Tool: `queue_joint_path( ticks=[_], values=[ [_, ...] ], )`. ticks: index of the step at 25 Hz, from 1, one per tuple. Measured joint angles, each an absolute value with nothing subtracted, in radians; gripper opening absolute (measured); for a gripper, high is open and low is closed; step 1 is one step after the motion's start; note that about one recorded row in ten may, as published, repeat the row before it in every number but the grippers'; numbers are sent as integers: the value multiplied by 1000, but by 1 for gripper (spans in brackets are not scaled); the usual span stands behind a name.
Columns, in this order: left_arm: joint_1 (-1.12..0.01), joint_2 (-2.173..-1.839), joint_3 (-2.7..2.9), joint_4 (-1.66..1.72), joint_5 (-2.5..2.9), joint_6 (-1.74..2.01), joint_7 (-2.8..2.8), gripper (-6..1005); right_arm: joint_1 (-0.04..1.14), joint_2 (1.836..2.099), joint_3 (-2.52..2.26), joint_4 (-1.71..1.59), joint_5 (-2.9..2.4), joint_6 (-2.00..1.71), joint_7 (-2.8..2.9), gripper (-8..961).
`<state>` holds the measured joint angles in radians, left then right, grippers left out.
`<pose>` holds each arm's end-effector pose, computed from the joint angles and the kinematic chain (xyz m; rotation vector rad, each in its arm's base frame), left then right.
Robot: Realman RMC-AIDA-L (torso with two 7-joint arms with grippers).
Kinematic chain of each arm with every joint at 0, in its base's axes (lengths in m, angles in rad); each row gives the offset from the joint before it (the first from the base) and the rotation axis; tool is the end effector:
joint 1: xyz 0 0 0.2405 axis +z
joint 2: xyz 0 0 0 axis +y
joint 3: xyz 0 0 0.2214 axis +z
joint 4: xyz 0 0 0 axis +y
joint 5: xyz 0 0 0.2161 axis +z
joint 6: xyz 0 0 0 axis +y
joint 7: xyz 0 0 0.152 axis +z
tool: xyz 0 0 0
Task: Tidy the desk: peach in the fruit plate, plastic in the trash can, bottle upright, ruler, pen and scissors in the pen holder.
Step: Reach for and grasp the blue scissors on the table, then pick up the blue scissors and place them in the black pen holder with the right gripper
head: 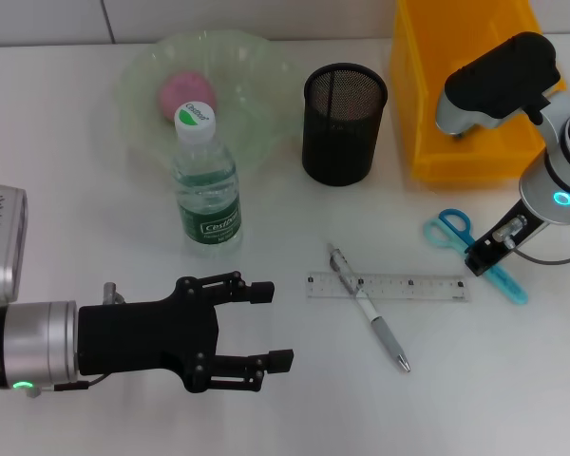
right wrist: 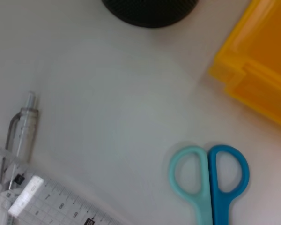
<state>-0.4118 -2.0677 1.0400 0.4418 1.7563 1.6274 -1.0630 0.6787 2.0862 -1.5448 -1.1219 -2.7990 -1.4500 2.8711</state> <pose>-0.2448 0.2490 -0.0450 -2.9283 -0.4553 -0.8641 0.1930 0.3493 -0.0226 -2.3049 1.1224 -0.7678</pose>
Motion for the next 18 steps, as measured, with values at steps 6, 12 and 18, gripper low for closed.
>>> queue_joint_path(
  ticks=[6, 12, 18],
  values=[
    [-412, -2068, 1040, 442, 1756, 1627, -1063, 843, 643, 2086, -1541, -1175, -2795, -1441, 2866, 266],
    [-413, -2068, 1040, 442, 1750, 1633, -1063, 843, 554, 2082, -1509, -1363, -2746, -1466, 2838, 211],
    [-413, -2066, 1036, 446, 1749, 1636, -1071, 843, 460, 2080, -1251, -1524, -2466, -1520, 2665, 227]
  ],
)
